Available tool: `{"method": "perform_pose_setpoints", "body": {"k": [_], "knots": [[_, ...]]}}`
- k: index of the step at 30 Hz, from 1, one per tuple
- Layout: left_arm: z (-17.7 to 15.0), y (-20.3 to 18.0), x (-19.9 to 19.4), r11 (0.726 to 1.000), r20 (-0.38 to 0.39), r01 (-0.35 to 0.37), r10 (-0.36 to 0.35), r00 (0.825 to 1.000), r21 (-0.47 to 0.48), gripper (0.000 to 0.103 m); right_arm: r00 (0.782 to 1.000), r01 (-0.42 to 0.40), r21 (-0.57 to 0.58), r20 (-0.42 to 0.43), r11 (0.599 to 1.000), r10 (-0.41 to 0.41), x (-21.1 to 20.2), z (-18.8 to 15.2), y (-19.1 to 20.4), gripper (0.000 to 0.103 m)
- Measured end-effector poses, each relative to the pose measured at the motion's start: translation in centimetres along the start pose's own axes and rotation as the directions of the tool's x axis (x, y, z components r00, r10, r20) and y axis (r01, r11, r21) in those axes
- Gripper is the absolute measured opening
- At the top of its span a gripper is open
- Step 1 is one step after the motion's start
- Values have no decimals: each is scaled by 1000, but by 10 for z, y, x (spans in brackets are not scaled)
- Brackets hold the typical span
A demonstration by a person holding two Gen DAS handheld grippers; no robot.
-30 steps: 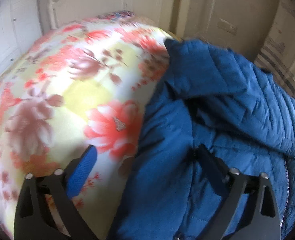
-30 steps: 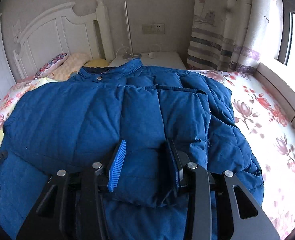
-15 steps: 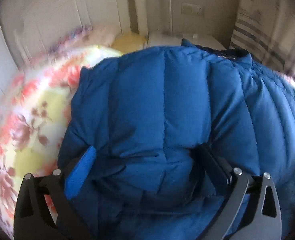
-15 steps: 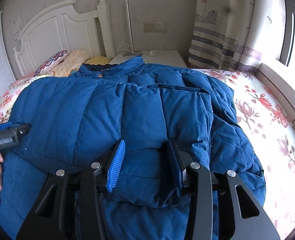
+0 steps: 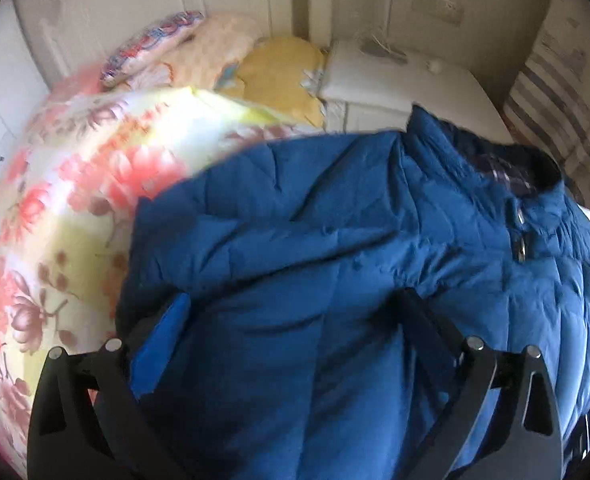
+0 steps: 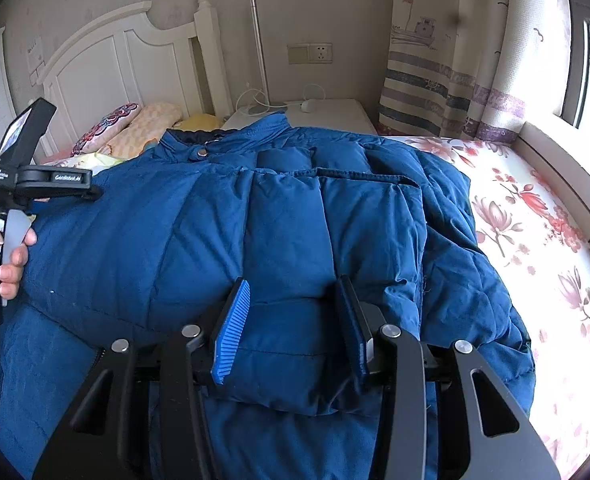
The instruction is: Fold large clothes
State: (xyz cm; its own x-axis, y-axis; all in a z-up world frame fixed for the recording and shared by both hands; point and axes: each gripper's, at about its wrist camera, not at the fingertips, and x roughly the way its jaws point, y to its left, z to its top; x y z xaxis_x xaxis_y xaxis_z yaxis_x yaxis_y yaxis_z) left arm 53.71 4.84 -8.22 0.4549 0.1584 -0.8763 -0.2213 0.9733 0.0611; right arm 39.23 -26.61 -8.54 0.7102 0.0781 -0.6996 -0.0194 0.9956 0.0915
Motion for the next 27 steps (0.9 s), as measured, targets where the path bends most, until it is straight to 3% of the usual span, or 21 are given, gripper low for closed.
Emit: {"method": "perform_pose_setpoints", "body": {"k": [1, 5, 9, 10, 11, 13, 14, 16, 17, 20, 22, 24, 25, 26, 27], "knots": [[1, -3, -4, 1000, 1, 0, 0, 1000, -3, 100, 1000, 0, 0, 0, 1000, 0, 0, 0, 0, 40], [2, -27, -42, 987, 119, 156, -153, 981, -20, 101, 1000, -2, 1, -1, 1000, 2, 0, 0, -1, 40], [-17, -93, -45, 965, 78, 218, -231, 970, 143, 101, 1000, -2, 2, -1, 1000, 2, -1, 0, 0, 40], [-28, -114, -41, 952, 63, 212, -230, 971, 219, 101, 1000, -2, 2, -1, 1000, 2, -1, 0, 0, 40], [-40, -134, -35, 942, 63, 154, -180, 982, 298, 101, 1000, -3, 4, 0, 1000, 3, -1, 0, 0, 40], [-59, -152, -34, 925, 153, 29, -94, 984, 380, 101, 1000, -10, 9, 1, 1000, 10, -1, 0, -1, 40], [-62, -154, -37, 919, 176, 17, -93, 980, 393, 101, 1000, -13, 12, 1, 1000, 13, -1, 0, -2, 40], [-58, -142, -40, 921, 142, 85, -149, 979, 381, 101, 1000, -18, 17, 2, 1000, 18, 0, 0, -3, 40], [-51, -125, -46, 933, 142, 138, -194, 971, 332, 101, 1000, -20, 19, 1, 1000, 20, 0, 0, -3, 40], [-30, -61, -61, 975, 219, 163, -194, 956, 152, 101, 1000, -24, 23, 1, 999, 24, 1, 0, -4, 40], [-16, -16, -53, 984, 203, 177, -177, 963, 18, 101, 1000, -22, 22, 0, 1000, 22, 1, 0, -3, 40], [-8, 25, -23, 979, 90, 179, -170, 981, -102, 101, 1000, -18, 19, 0, 1000, 18, 0, 0, -3, 40], [-7, 35, -9, 978, 38, 173, -170, 985, -113, 101, 1000, -19, 16, 0, 1000, 19, 1, -1, -2, 40], [-11, 41, 4, 976, 18, 210, -209, 978, -60, 101, 1000, -19, 12, -1, 1000, 19, 1, -1, -1, 40], [-17, 43, 1, 976, 50, 219, -218, 975, -5, 101, 1000, -16, 10, -1, 1000, 16, 0, -1, 0, 40]]}}
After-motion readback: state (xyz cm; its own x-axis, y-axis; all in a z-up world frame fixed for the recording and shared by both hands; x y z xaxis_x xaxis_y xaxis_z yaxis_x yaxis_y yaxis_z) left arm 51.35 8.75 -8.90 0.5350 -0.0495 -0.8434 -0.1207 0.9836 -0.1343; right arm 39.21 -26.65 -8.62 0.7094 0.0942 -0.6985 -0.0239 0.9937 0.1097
